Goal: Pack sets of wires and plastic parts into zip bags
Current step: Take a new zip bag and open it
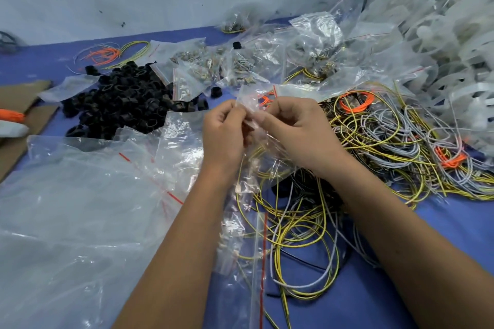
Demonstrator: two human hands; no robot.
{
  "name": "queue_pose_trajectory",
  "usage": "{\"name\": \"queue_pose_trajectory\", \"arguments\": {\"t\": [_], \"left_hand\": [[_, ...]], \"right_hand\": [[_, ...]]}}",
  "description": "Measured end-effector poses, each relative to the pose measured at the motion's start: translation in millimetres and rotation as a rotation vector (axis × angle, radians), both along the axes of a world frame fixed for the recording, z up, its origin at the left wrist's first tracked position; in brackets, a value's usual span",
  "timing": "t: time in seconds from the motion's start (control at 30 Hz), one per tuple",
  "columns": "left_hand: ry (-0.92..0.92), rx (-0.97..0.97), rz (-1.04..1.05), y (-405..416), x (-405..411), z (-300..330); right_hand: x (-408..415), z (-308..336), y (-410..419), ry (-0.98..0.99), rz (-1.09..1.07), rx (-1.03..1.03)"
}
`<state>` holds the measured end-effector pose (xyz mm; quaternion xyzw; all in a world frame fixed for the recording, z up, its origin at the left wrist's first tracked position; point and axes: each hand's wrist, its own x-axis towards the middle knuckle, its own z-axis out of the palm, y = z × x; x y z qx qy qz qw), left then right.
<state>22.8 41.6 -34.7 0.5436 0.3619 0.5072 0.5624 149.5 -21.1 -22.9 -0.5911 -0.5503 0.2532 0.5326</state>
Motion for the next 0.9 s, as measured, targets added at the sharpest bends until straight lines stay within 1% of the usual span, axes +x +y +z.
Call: {"name": "queue_pose_trajectory", "arguments": {"t": [0.07, 0.1, 0.2, 0.27, 0.33, 0.43, 0.5, 0.57, 0.63, 0.73, 0.77, 0.83, 0.9], "left_hand": [[-0.015, -0.011, -0.005, 0.4, -2.2, 0.2], [0.008, 0.006, -0.005, -0.3, -1.9, 0.1], [0.159, 0.079, -0.007, -6.4, 3.5, -0.3], [0.211, 0.077, 0.004, -11.1, 7.4, 0.3], [0.202, 0.083, -0.035, -14.5, 9.7, 2.0], [0.227, 0.194, -0.032, -12.4, 5.6, 6.7], [0.168, 0.226, 0.067, -5.5, -4.6, 11.9], [0.081, 0.243, 0.191, 4.4, -17.5, 15.5], [0.017, 0.261, 0.284, 11.4, -25.5, 17.3], [-0.101, 0.287, 0.302, 6.6, -20.6, 19.0], [-0.091, 0.338, 0.291, 2.0, -16.8, 19.1], [-0.01, 0.466, 0.272, -7.0, -8.1, 18.9], [0.165, 0.628, 0.3, -11.0, -2.0, 16.1]], "right_hand": [[1.5, 0.5, -0.8, -0.003, 0.0, 0.007], [1.9, 0.2, -0.7, -0.005, -0.017, 0.013], [1.9, 0.4, -0.2, -0.011, -0.06, 0.045], [0.6, 1.1, -0.3, -0.034, -0.08, 0.067], [-0.4, 1.5, -0.8, -0.079, -0.152, 0.098], [7.1, 3.8, -3.1, -0.161, -0.308, 0.159], [22.7, 8.4, -4.2, -0.252, -0.44, 0.182], [36.6, 13.4, -5.6, -0.239, -0.501, 0.164], [37.6, 14.6, -6.4, -0.19, -0.437, 0.138], [20.8, 9.8, -6.2, -0.099, -0.208, 0.133], [16.1, 8.1, -5.1, -0.055, -0.141, 0.133], [11.7, 6.5, -2.7, 0.002, -0.051, 0.117], [14.0, 8.2, -1.3, 0.041, -0.025, 0.095]]}}
